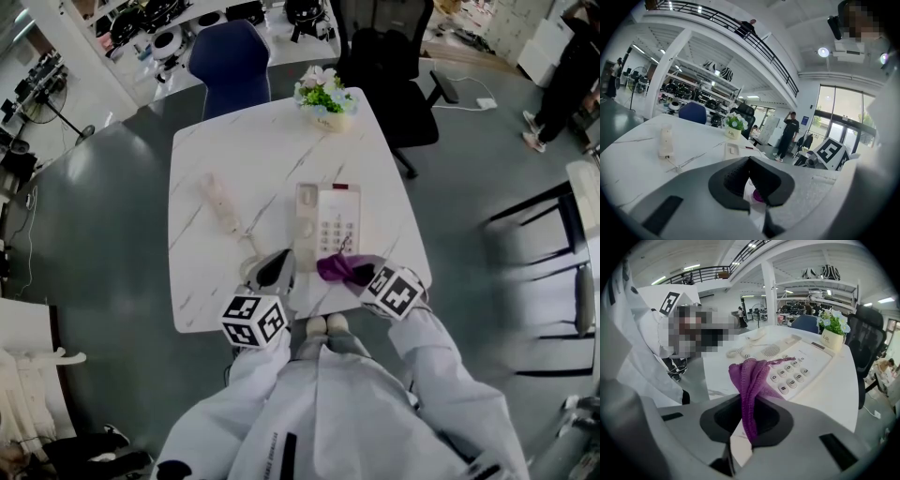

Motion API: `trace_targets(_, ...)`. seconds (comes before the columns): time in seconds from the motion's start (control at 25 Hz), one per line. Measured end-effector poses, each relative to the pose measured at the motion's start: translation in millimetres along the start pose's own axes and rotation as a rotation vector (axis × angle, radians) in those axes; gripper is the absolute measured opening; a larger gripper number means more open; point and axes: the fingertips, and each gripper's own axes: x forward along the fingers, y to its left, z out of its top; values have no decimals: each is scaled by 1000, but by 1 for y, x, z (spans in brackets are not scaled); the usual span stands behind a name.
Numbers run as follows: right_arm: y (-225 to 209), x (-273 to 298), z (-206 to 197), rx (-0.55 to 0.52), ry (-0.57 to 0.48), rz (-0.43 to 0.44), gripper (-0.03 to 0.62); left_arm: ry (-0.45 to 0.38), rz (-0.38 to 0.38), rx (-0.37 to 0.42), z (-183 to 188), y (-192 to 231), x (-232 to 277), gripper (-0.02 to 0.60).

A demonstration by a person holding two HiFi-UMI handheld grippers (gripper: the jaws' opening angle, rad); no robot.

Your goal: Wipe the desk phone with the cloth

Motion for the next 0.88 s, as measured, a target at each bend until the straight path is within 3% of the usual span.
trace_targets(0.28, -6, -7, 10, 42, -96, -8, 41, -22, 11, 6, 9, 5, -2, -3)
trace_targets(0.6, -20, -50, 47, 190, -411, -42, 41, -62, 22, 17, 25, 8, -6, -3)
trace_targets(0.88, -39, -70, 64, 215, -541, -95, 41, -93, 25, 26, 39, 5, -8, -3)
